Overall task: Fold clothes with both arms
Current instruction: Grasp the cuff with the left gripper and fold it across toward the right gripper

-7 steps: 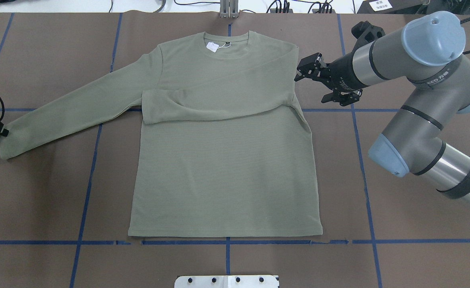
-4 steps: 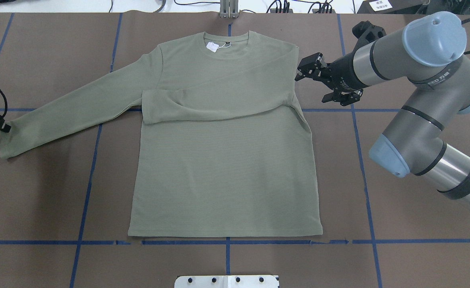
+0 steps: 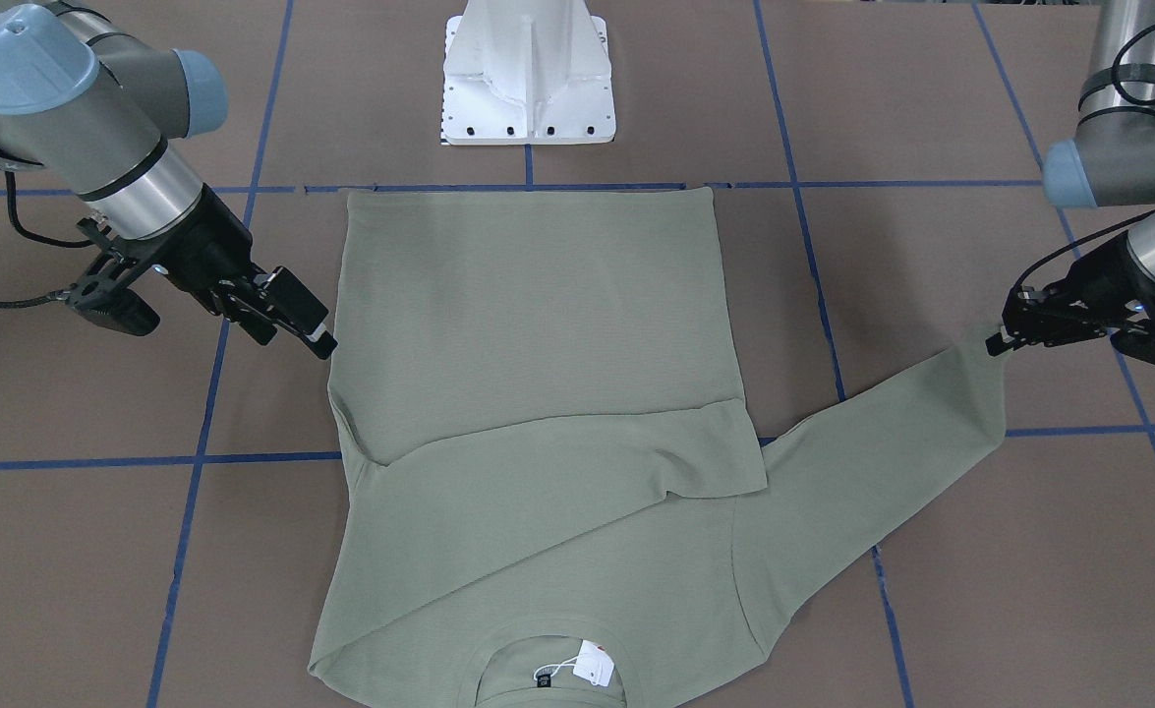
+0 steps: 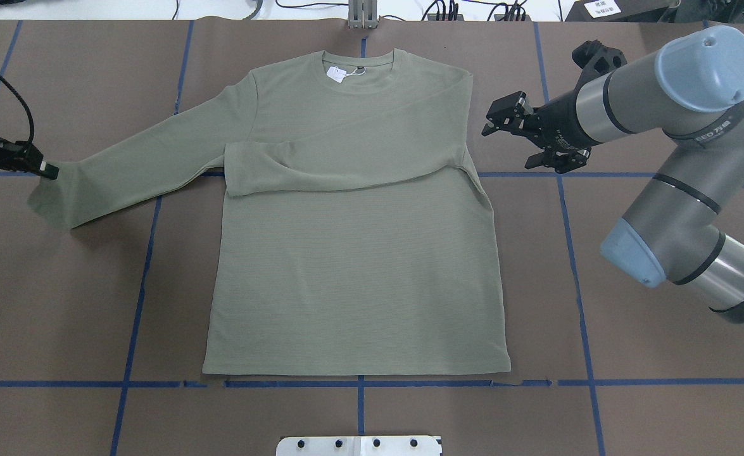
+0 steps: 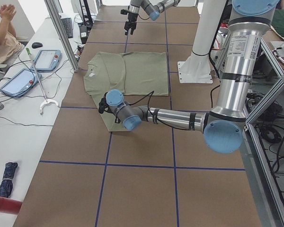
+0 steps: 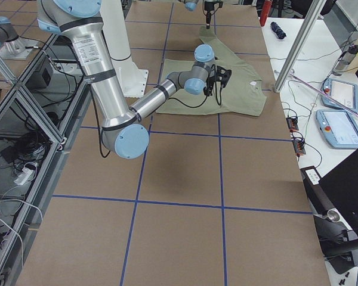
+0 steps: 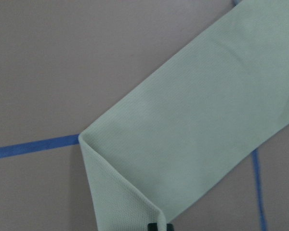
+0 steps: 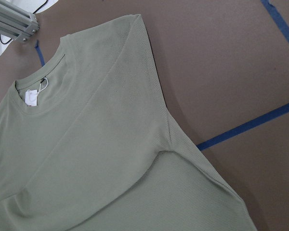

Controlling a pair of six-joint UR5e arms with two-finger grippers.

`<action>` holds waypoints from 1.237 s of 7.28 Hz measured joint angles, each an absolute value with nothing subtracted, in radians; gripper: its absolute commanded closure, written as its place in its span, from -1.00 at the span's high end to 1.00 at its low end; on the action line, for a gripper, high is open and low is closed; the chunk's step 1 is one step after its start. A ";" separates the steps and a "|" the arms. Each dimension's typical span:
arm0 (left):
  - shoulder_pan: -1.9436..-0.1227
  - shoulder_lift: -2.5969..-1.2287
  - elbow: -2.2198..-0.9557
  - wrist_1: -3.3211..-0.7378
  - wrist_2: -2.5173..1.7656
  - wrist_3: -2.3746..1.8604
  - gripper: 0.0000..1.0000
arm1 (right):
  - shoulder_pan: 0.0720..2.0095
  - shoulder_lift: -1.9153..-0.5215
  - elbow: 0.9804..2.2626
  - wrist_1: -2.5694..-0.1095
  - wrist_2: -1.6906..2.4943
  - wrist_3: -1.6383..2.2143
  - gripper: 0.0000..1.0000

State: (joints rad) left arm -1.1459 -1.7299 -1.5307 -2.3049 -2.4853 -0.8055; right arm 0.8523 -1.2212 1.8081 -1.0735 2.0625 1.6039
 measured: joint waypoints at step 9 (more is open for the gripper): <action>-0.687 -2.533 -1.243 -2.367 -1.978 -1.777 -1.00 | 1.064 -1.525 1.827 -1.017 2.199 1.161 1.00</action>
State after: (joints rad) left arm -0.6866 -2.5326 -1.2432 -2.3674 -1.9778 -1.7770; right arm 1.0644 -1.5249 1.8272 -1.0172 2.1986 1.1609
